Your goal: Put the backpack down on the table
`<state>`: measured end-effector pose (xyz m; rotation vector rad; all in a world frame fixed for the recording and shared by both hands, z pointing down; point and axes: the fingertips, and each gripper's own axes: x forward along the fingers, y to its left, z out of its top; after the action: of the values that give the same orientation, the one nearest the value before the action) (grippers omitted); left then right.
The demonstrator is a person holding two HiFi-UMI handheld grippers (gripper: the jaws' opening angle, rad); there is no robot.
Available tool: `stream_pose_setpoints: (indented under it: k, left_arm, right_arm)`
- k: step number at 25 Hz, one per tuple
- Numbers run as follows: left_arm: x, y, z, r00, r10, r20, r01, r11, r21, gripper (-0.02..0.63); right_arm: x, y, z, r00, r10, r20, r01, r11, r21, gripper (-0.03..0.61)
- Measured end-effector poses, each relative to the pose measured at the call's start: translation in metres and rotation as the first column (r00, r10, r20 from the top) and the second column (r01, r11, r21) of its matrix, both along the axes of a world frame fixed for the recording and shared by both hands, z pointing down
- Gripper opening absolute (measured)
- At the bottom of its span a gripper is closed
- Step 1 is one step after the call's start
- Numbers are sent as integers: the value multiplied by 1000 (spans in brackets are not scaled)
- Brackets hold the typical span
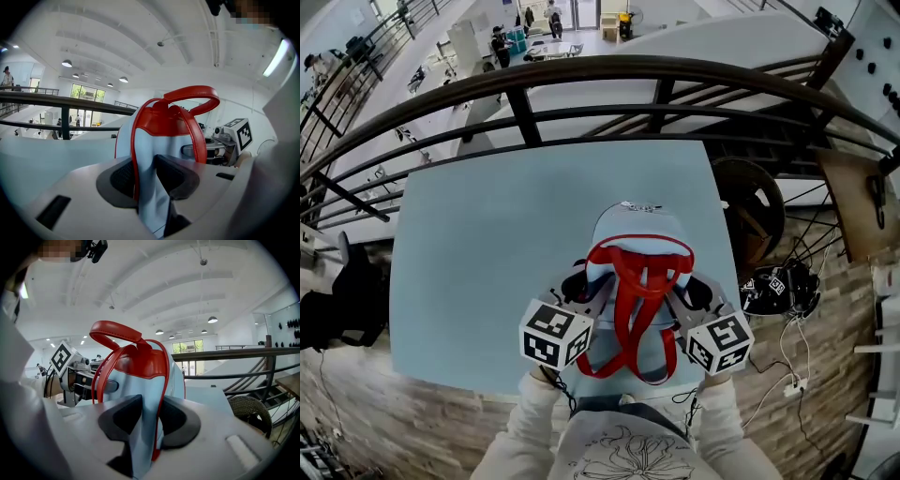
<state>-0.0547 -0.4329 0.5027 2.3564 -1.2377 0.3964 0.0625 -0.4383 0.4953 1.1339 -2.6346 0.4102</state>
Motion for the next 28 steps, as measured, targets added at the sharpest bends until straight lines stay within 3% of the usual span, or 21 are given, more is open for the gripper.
stream_pose_setpoints:
  k: [11,28]
  left_arm:
    - [-10,-22,15,999,21,42,-23,999,32,121]
    - [-17,-39,31,1000,8,26,-10,999,44,121]
  right_arm:
    - [-10,-22,17,997,-16,-73,17,1000,10,127]
    - [-17,-37,29,995,-17,-96,20,1000,24,130]
